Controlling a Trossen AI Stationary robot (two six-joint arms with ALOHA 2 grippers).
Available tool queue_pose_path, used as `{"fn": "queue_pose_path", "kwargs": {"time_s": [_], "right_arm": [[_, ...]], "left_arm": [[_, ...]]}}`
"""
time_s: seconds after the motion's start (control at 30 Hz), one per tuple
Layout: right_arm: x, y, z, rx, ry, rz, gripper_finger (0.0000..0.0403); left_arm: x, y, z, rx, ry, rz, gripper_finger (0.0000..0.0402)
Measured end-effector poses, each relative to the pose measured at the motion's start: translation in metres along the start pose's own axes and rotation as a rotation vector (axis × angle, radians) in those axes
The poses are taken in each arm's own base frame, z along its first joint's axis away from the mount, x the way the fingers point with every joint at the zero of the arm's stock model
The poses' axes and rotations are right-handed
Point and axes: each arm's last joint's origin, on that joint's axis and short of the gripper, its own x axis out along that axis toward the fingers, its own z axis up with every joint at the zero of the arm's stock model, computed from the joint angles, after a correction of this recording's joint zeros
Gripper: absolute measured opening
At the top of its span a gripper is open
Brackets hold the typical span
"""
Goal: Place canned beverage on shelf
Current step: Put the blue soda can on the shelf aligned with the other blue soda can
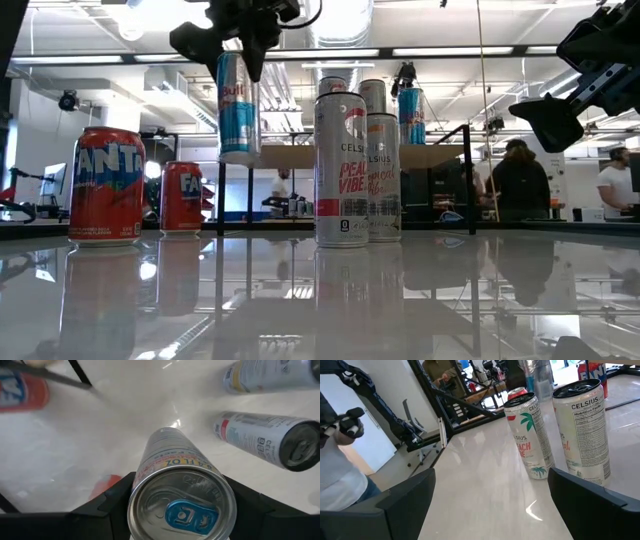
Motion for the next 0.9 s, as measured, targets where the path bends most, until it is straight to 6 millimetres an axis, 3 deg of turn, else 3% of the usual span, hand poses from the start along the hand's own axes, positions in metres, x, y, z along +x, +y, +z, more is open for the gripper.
{"fn": "queue_pose_path", "kwargs": {"time_s": [0.33,0.73,0.9], "right_arm": [[0.0,0.0,0.0,0.0,0.0,0.0,0.037],[0.0,0.0,0.0,0.0,0.0,0.0,0.037],[0.0,0.0,0.0,0.0,0.001,0.0,0.037]], "left_arm": [[-0.041,-0.012,0.026,0.095,-0.147,-0.004,0.0217],[-0.038,0.0,0.053,0.048,-0.169,0.029,0.0217],[-0.047,0.004,0.058,0.032,-0.209,0.02,0.0219]]}}
